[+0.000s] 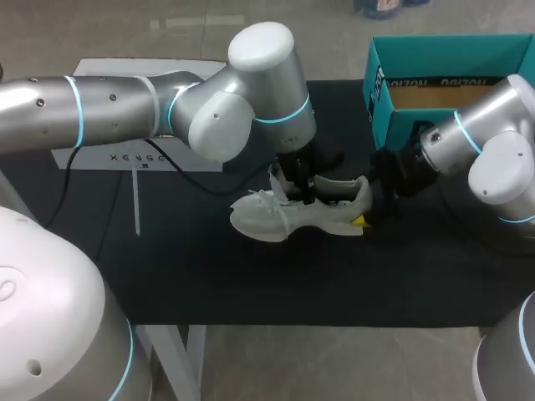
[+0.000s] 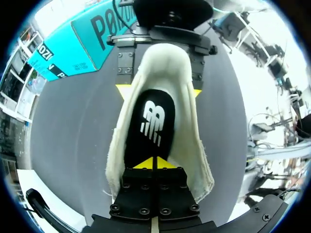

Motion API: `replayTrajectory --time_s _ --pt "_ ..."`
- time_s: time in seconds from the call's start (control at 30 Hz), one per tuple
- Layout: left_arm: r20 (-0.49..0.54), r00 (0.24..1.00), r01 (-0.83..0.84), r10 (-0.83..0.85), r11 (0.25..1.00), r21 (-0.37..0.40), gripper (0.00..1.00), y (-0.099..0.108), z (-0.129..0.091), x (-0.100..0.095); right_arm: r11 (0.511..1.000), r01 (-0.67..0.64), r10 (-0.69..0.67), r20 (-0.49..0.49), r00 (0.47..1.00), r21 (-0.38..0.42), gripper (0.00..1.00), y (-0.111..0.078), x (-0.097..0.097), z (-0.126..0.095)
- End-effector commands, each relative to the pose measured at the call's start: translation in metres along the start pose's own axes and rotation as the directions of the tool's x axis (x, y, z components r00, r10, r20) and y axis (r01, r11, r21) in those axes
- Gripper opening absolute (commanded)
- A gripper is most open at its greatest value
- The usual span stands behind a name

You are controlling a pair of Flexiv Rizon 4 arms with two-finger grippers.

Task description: Take the shoe out of the shoebox, open the shoe tongue, remove and reinsert the insole, then place the shoe into the shoebox

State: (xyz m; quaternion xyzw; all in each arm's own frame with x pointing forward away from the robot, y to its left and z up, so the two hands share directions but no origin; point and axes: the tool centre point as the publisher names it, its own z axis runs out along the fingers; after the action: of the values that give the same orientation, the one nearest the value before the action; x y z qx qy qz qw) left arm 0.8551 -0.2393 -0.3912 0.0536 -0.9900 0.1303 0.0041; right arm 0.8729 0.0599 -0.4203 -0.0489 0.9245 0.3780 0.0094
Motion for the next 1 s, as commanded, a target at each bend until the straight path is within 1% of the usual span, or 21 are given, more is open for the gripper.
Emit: replayTrajectory --time_s 0.03,0.07,0.2,0.3,0.33,0.37,0.5,0.53,0.57,0.6,0.7,0.77,0.83,0.9,1.0 --pt "-0.066 0.992 -0.101 0.103 0.994 0.040 0.06 0.002 0.017 0.007 1.000 0.001 -0.001 0.001 1.000 0.003 0.00 0.001 0.001 0.001" --pt "-0.073 0.990 -0.120 0.122 0.992 0.033 0.04 0.003 0.020 0.008 1.000 0.001 -0.001 0.001 1.000 0.003 0.00 0.001 0.001 0.001" --pt "-0.087 0.980 -0.177 0.178 0.984 0.020 0.07 0.005 0.026 0.010 1.000 0.001 -0.001 0.001 1.000 0.003 0.00 0.001 0.001 0.001" --pt "-0.092 0.977 -0.194 0.194 0.981 0.011 0.13 0.006 0.031 0.011 1.000 0.001 -0.001 0.001 1.000 0.003 0.00 0.001 0.001 0.001" --pt "-0.094 0.976 -0.198 0.198 0.980 0.007 0.20 0.007 0.034 0.011 1.000 0.001 -0.001 0.001 1.000 0.003 0.00 0.001 0.001 0.001" --pt "-0.099 0.976 -0.196 0.196 0.981 0.008 0.23 0.007 0.035 0.011 1.000 0.001 -0.001 0.001 1.000 0.003 0.00 0.001 0.001 0.001" --pt "-0.120 0.974 -0.192 0.194 0.981 0.025 0.25 0.002 0.032 0.016 1.000 0.001 -0.001 0.001 1.000 0.003 0.00 0.001 0.001 0.001" --pt "-0.123 0.972 -0.198 0.200 0.980 0.027 0.27 0.001 0.031 0.018 1.000 0.001 -0.001 0.001 1.000 0.003 0.00 0.001 0.001 0.001" --pt "-0.118 0.971 -0.207 0.209 0.978 0.029 0.32 0.001 0.030 0.018 1.000 0.001 -0.001 0.001 1.000 0.003 0.00 0.001 0.001 0.001" --pt "-0.114 0.971 -0.209 0.211 0.977 0.028 0.33 0.001 0.030 0.018 1.000 0.001 -0.001 0.001 1.000 0.003 0.00 0.001 0.001 0.001" --pt "-0.075 0.973 -0.215 0.217 0.976 0.034 0.32 0.002 0.032 0.016 1.000 0.001 -0.001 0.001 1.000 0.003 0.00 0.001 0.001 0.001" --pt "-0.054 0.977 -0.203 0.205 0.978 0.042 0.28 0.002 0.034 0.012 1.000 0.001 -0.001 0.001 1.000 0.003 0.00 0.001 0.001 0.001" --pt "-0.037 0.977 -0.210 0.212 0.977 0.042 0.29 0.001 0.034 0.010 1.000 0.001 -0.001 0.001 1.000 0.003 0.00 0.001 0.001 0.001" --pt "-0.016 0.975 -0.223 0.223 0.974 0.036 0.33 0.001 0.036 0.008 1.000 0.001 -0.001 0.001 1.000 0.003 0.00 0.001 0.001 0.001" --pt "-0.011 0.973 -0.232 0.232 0.972 0.026 0.42 0.001 0.040 0.005 1.000 0.001 -0.001 0.001 1.000 0.003 0.00 0.001 0.001 0.001"
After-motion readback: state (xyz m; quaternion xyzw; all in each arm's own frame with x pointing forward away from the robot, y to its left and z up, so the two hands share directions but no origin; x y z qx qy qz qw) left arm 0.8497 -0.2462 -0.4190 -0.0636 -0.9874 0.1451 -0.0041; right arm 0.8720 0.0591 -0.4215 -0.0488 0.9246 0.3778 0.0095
